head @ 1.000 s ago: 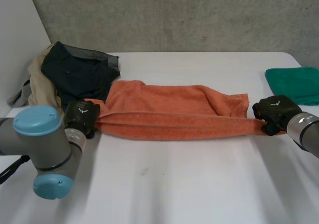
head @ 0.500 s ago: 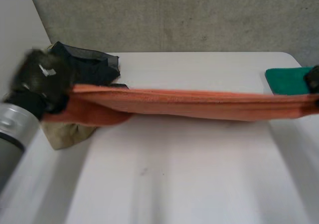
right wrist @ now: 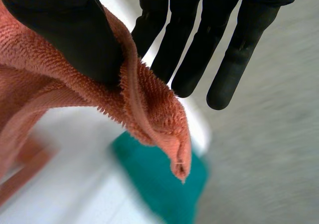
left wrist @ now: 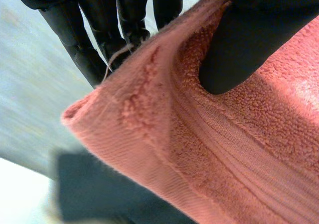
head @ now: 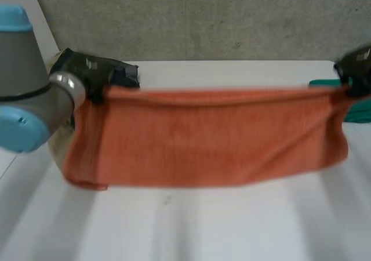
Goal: Fold the laundry.
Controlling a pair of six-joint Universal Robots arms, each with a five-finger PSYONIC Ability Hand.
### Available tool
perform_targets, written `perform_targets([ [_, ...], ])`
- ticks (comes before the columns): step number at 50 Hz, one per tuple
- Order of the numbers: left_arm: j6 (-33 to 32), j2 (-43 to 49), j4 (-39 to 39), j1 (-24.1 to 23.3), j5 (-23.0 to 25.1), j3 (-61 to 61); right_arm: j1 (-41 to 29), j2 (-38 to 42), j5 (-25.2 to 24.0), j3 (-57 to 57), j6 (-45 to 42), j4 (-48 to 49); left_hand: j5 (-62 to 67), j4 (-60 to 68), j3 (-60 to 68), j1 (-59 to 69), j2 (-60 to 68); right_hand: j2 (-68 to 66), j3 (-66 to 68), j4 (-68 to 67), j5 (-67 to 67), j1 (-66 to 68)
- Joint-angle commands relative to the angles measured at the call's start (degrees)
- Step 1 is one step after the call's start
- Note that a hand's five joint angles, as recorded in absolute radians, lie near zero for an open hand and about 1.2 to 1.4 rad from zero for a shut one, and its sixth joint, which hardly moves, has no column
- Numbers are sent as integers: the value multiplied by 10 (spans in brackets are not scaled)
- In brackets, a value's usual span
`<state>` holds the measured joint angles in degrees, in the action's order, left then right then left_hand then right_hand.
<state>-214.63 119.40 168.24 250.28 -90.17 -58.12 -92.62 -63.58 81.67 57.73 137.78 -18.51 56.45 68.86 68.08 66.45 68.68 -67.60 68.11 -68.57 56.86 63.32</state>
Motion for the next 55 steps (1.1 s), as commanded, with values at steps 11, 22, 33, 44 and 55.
perform_targets([
  [11, 104, -106, 370, -29, -27, -61, 17, -100, 12, 45, 248, 348, 135, 111, 119, 135, 113, -124, 119, -114, 131, 167],
  [22, 100, -45, 354, -20, -33, -241, 23, -54, -73, 163, 200, 257, 135, 111, 119, 135, 113, -124, 119, -114, 131, 167],
  [33, 39, 69, 408, -2, -4, -356, 45, 44, -102, 255, 76, 210, 69, 45, 52, 69, 46, -124, 119, -114, 131, 167],
  [44, 5, 40, 416, 28, -6, -408, 73, 45, -109, 273, 53, 190, -128, -152, -145, -128, -151, -124, 119, -114, 131, 167],
  [55, 4, -13, 441, 28, 14, -468, 75, 28, -113, 288, 48, 187, 135, 111, 119, 135, 113, -124, 119, -114, 131, 167],
])
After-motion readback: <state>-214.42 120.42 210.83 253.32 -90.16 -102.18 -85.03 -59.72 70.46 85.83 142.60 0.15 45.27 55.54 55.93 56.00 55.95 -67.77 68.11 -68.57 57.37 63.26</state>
